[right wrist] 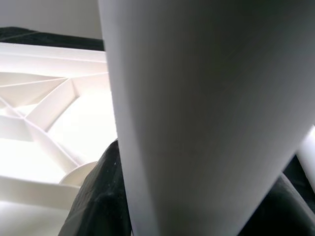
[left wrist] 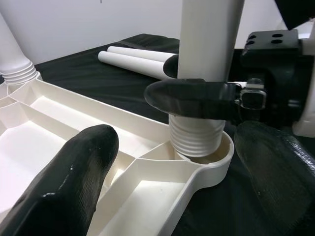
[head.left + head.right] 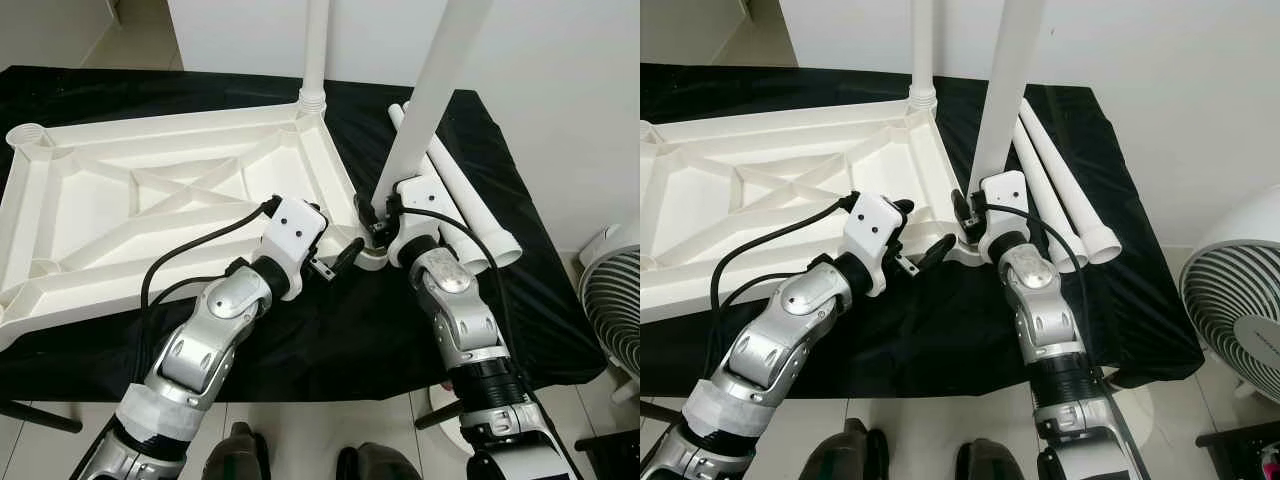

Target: Building children table

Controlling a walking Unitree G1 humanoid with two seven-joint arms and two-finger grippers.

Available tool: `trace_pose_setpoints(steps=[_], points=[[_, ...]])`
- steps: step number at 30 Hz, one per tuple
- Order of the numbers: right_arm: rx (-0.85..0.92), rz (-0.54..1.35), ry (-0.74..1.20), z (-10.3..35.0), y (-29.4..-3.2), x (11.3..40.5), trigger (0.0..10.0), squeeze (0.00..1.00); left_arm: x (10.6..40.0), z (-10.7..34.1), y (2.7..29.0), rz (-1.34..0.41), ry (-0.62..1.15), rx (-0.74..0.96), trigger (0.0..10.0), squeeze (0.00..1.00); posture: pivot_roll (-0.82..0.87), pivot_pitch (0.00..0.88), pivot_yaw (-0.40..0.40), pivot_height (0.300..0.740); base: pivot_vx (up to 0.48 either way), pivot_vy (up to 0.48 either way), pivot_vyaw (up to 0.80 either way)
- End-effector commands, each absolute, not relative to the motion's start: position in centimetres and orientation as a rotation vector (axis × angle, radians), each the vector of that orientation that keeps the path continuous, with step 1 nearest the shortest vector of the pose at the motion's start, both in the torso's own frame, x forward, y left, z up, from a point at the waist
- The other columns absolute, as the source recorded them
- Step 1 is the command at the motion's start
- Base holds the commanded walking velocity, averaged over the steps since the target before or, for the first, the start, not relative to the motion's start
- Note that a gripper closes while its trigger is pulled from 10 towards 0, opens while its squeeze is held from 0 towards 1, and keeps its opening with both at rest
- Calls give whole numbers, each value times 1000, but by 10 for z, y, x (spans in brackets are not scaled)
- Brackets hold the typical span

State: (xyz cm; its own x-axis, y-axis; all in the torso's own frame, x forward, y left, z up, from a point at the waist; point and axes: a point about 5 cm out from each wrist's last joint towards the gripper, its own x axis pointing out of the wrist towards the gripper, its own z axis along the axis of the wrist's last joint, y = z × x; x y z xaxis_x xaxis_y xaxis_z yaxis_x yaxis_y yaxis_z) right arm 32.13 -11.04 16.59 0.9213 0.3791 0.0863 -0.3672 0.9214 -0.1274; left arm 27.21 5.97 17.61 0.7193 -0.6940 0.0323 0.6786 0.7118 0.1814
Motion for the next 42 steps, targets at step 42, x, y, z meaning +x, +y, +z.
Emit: trace_pose_setpoints(steps=[42], points=[[-4,486,86,123,-137,306,10000,0,275,194,63,-761,-129,184,10000,0,3,61,32,740,0,0,0]])
